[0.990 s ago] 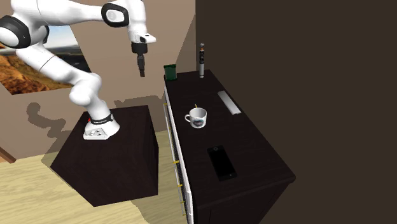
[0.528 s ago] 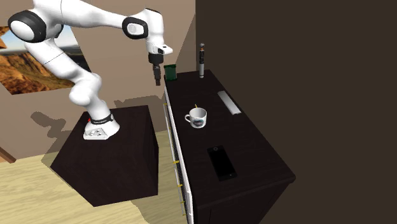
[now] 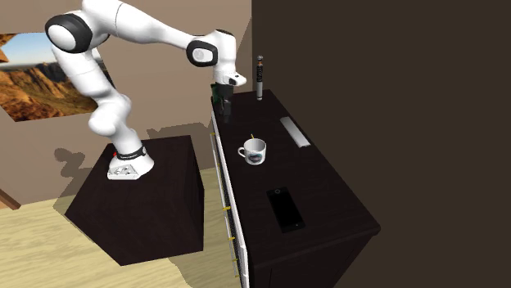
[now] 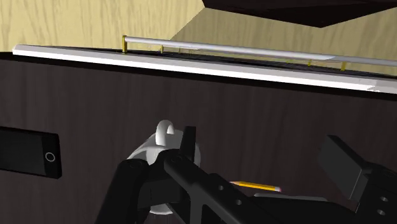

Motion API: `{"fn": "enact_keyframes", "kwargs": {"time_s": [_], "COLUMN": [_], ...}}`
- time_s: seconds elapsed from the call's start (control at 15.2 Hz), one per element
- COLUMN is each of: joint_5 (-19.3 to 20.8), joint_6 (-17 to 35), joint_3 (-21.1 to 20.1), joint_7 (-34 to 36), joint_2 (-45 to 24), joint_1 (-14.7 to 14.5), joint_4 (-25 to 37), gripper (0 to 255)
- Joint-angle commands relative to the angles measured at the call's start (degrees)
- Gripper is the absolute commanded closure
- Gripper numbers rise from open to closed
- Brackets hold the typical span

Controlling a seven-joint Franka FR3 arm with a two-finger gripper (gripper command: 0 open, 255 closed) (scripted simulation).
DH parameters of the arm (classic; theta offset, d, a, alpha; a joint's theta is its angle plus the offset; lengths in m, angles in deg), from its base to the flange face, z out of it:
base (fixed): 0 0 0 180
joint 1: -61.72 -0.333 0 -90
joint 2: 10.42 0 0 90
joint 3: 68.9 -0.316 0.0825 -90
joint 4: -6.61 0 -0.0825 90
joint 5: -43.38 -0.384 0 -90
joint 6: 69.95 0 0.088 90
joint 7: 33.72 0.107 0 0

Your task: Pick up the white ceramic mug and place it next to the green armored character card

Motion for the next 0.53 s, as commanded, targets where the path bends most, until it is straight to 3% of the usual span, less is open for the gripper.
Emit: {"fn": "enact_keyframes", "kwargs": {"time_s": [0.0,0.46], "joint_5": [-0.4,-2.2], "joint_6": [1.9,4.7], "joint_3": [0.4,1.1], "joint_7": [-0.7,-3.0], "joint_2": [-4.6,-20.3], "joint_1": [0.3,1.4], "joint_4": [2.7,15.4], "gripper": [0,0]}}
